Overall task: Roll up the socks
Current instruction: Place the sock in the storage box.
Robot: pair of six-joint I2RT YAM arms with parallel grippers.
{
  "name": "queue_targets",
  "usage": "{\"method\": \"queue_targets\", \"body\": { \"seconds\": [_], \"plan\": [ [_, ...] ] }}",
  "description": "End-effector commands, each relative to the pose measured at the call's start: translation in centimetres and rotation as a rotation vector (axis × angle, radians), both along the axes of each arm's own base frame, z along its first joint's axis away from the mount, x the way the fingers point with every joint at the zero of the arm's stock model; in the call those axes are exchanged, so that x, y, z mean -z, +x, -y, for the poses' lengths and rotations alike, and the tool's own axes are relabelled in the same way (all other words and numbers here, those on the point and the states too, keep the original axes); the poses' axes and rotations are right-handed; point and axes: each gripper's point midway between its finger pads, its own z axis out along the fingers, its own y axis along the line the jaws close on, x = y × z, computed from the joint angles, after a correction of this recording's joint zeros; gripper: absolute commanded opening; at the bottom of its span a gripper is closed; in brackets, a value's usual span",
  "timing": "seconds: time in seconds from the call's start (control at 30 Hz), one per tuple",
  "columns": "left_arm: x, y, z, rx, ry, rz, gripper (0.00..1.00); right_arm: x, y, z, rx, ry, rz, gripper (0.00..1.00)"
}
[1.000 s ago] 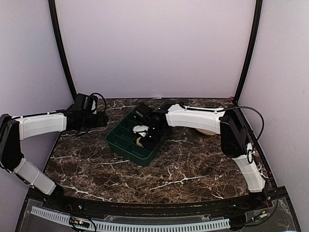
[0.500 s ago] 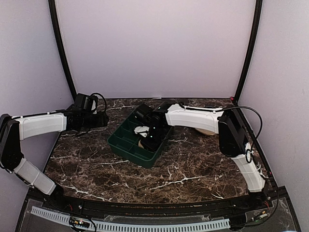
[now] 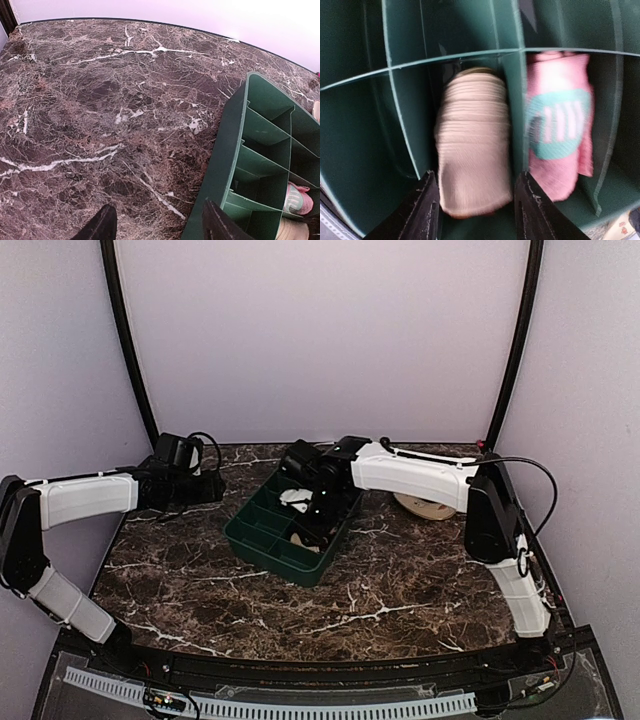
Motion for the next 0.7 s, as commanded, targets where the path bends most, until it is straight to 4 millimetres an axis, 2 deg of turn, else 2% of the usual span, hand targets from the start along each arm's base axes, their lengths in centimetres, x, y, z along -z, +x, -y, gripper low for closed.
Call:
{"method": "queue_targets", "body": {
  "seconds": [0.0, 0.1, 0.2, 0.43, 0.53, 0.67],
  "plan": [
    [-1.2, 0.7, 0.1, -0.002, -0.005, 0.023, 0.61, -2.9, 0.9, 1.0, 0.034, 0.031, 0.063, 0.49],
    [-1.2, 0.7, 0.1, -0.004, -0.008, 0.019, 0.61, -2.7, 0.9, 1.0, 0.035, 0.039, 0.06, 0.51],
    [-1.2, 0.7, 0.0, -0.01, -0.01, 0.017, 0.61, -3.4, 1.1, 0.8, 0.035, 0.055, 0.074, 0.52],
    [-2.4, 1.1, -0.1, -0.016, 0.004, 0.045, 0.61, -8.2, 2.3, 1.0, 0.084, 0.182, 0.217, 0.53],
    [-3.2, 1.4, -0.4, -0.024, 0.023, 0.057, 0.61, -9.7, 2.8, 2.2, 0.143, 0.238, 0.291, 0.52],
    [-4.8, 1.9, -1.6, -0.068, 0.06, 0.098, 0.61, -12.0, 3.7, 5.6, 0.28, 0.305, 0.433, 0.52]
  ]
}}
